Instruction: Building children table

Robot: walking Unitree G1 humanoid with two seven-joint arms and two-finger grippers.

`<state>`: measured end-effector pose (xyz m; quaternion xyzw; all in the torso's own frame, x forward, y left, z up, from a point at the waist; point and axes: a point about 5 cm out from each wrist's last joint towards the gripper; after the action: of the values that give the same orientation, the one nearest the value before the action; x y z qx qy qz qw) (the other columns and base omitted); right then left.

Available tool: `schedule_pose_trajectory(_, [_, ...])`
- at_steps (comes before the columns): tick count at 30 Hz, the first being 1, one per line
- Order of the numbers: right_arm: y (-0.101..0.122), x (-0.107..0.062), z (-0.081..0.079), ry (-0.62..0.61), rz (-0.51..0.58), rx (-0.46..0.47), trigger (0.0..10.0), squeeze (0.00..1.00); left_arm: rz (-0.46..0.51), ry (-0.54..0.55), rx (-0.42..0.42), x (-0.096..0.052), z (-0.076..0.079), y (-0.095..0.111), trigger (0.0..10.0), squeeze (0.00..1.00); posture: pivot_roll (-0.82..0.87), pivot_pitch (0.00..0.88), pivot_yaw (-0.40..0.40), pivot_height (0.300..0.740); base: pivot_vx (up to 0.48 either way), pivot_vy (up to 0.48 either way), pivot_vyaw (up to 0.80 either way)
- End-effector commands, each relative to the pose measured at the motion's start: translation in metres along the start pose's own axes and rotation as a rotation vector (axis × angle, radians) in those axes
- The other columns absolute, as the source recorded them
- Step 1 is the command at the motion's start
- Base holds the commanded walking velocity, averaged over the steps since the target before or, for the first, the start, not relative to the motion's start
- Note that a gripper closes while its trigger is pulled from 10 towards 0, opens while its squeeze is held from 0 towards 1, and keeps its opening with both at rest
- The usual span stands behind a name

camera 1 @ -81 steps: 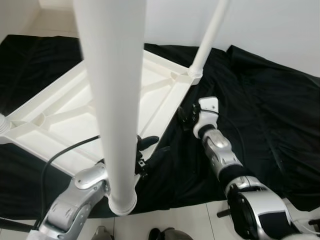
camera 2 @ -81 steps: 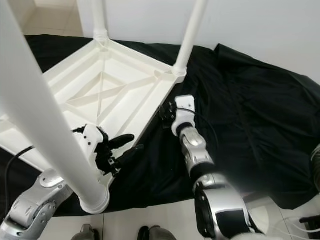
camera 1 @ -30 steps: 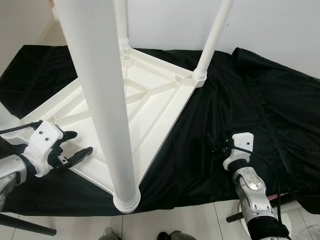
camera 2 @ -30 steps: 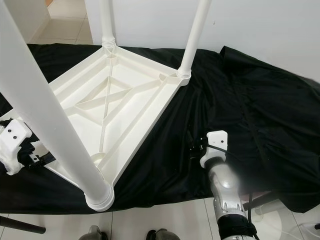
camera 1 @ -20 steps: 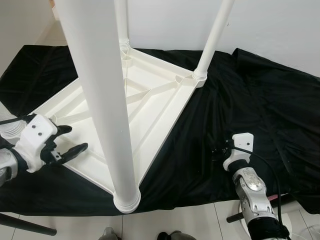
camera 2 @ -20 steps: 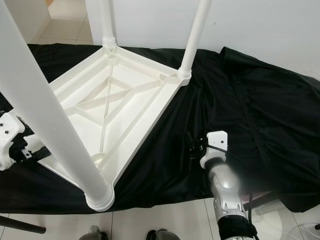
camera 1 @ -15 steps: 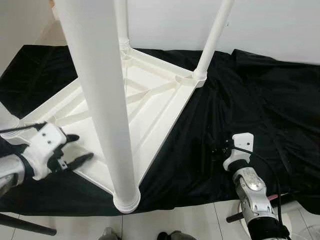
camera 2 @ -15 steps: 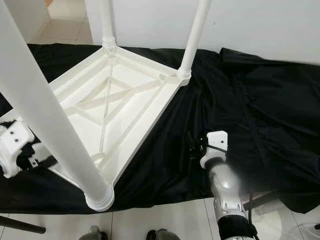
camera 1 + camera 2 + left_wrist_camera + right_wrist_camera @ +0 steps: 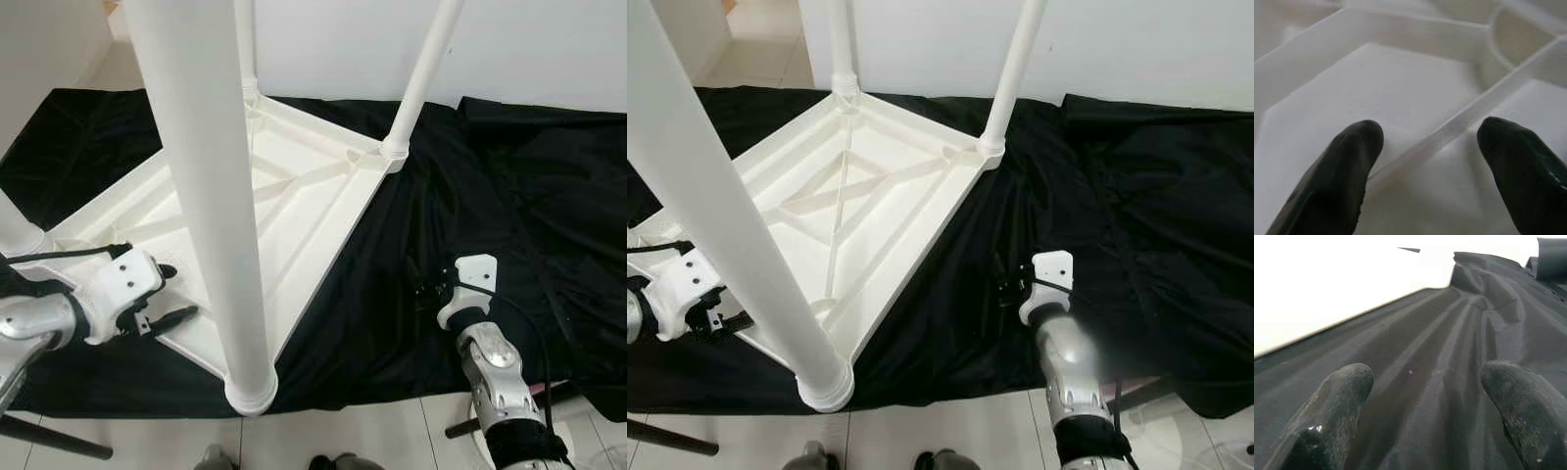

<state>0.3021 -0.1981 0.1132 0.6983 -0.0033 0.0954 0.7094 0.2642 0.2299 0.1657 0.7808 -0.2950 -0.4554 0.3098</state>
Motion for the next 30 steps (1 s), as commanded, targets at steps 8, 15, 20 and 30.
schedule_pose_trajectory(8, [-0.001,-0.003,0.003,-0.019,-0.013,-0.015,10.0,0.0,-0.046,-0.199,-0.023,0.016,0.012,-0.018,10.0,0.0,0.0,0.129,-0.027,0.74,0.0,0.0,0.0])
schedule_pose_trajectory(15, [0.0,-0.004,0.005,-0.037,-0.01,-0.019,10.0,0.0,-0.057,-0.198,-0.014,0.023,0.006,-0.023,10.0,0.0,-0.01,0.134,-0.016,0.74,0.0,0.0,0.0])
schedule_pose_trajectory(20, [0.0,-0.005,0.006,-0.049,-0.007,-0.016,10.0,0.0,-0.062,-0.169,0.003,0.031,0.0,-0.028,10.0,0.0,-0.01,0.137,-0.012,0.74,0.0,0.0,0.0])
schedule_pose_trajectory(30, [0.001,-0.004,0.007,-0.054,-0.004,-0.019,10.0,0.0,-0.061,-0.087,-0.005,0.034,-0.01,-0.032,0.0,0.0,-0.01,0.136,-0.011,0.74,0.0,0.0,0.0])
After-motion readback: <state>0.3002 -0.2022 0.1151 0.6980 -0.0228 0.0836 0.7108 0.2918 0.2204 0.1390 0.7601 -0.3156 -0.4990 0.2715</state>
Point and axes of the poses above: a point about 5 cm out from each wrist's last joint towards the gripper, its own x axis pointing out of the wrist towards the gripper, its own y axis along the axis of the wrist's last joint, z = x × y, and after that the axes turned 4 degrees about x, right-handed
